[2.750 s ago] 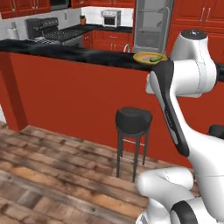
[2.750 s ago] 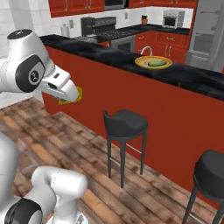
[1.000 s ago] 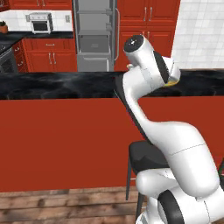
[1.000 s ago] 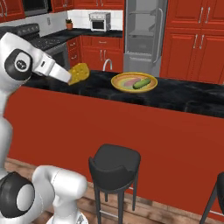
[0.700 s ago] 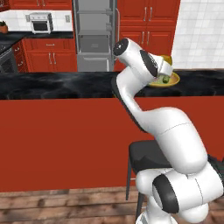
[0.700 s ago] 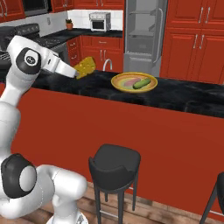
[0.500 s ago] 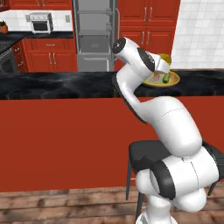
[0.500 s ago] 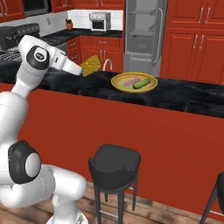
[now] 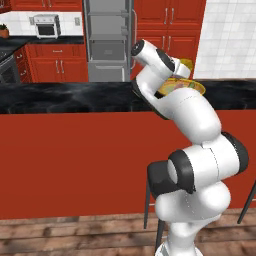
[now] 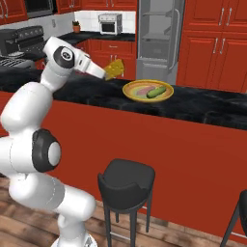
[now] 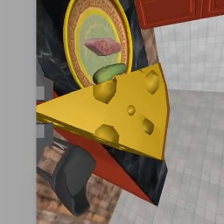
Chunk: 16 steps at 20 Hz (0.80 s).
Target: Take the cheese, steak, and cucumber from the fridge and place them on the plate on the dining counter to create an appetizer plate.
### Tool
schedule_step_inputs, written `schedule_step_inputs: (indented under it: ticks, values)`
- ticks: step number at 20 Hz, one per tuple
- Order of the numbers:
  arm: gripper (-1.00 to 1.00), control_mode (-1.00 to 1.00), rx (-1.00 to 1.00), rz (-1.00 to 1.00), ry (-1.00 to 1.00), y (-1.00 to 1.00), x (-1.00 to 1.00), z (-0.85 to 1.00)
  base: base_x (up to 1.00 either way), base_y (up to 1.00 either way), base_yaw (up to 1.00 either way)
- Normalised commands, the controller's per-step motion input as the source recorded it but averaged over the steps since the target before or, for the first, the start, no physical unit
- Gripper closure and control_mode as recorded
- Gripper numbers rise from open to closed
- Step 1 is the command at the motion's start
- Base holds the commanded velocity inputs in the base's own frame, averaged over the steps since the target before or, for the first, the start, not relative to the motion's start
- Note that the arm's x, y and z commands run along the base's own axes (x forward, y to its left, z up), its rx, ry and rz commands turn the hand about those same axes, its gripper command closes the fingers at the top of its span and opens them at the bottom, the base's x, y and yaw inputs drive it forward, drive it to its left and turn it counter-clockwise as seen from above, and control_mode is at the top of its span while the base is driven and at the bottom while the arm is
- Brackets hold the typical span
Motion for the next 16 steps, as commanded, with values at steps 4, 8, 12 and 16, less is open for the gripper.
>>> schedule_step_inputs:
  ticks: [4,8,12,16]
  values:
    - [1.0,-1.0,0.02,0.0,0.0,-0.24,0.62,-0.4,0.0,0.0,0.0]
    - [1.0,-1.0,0.05,0.0,0.0,-0.22,0.57,-0.42,0.0,0.0,0.0]
    - [1.0,-1.0,0.05,0.0,0.0,-0.26,0.51,-0.18,0.0,0.0,0.0]
    - [1.0,-1.0,0.08,0.0,-0.01,-0.33,0.44,-0.02,0.0,0.0,0.0]
